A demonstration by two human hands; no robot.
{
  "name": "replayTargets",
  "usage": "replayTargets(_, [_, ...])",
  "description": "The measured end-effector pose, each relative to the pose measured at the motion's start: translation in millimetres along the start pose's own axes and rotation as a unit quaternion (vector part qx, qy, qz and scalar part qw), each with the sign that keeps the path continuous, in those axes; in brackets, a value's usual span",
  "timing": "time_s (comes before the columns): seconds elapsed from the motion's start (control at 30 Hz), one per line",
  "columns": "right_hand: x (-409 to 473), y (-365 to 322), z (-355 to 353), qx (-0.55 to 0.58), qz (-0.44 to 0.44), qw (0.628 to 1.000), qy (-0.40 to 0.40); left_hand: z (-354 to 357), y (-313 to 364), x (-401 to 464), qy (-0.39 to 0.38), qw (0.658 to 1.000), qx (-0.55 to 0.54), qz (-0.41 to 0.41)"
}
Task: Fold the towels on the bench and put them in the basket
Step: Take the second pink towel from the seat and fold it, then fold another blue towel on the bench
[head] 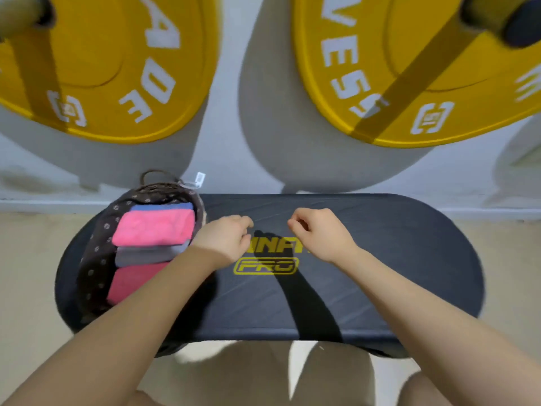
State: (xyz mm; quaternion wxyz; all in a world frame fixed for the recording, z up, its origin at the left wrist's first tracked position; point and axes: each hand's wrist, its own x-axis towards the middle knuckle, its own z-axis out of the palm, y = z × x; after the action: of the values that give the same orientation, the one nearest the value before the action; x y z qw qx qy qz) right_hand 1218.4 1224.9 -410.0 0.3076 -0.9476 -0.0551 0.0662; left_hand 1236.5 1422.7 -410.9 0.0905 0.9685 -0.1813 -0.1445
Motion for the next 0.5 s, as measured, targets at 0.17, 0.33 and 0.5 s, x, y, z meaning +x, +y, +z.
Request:
replayTargets(0.17, [-66.8,14.6,-128.2,0.020,0.120,0.992,-0.013,-88.6,118.6,1.6,-0.081,0.994,0.029,0.070])
replayTargets(0.33, [-152.6,15.4,-249.8,0.068,0.254,0.965,0.004,-168.7,241.1,-20.2,-0.140,0.978,0.003,0.152])
replayTargets(0.5, [-258.1,23.3,-354.5,0.093,0.366,0.925,0.032,-224.4,368.0,-45.5,-0.190,0.921,0.113,0.322])
